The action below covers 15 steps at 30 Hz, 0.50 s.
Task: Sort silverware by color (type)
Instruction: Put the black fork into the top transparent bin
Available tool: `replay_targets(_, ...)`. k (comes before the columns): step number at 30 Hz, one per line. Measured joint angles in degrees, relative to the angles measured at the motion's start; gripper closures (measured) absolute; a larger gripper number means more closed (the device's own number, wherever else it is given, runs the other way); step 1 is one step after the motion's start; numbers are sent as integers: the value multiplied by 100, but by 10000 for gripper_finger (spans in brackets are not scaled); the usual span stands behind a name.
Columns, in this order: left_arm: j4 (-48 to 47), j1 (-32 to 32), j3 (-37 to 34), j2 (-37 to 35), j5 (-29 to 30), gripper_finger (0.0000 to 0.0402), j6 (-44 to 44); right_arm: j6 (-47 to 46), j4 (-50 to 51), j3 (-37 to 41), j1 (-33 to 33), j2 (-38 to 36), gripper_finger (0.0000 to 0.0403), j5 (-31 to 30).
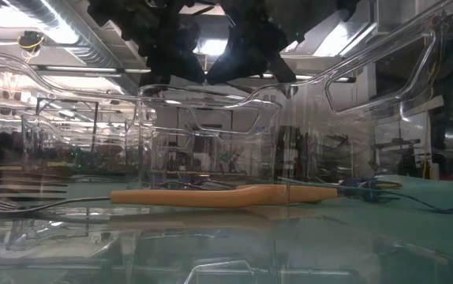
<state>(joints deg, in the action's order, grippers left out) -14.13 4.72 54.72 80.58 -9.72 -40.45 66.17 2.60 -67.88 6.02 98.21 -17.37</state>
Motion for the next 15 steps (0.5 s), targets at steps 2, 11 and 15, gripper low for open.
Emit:
replay_targets(2,3,1,0,0,0,397,0,0,1,0,0,0,402,-4)
replay_targets(11,42,-2,0,0,-8,399,7,-3,-7,0,0,0,374,-8)
replay_targets(15,79,-4,0,0,-20,400,13,-9,-4,0,-7,0,341,-6)
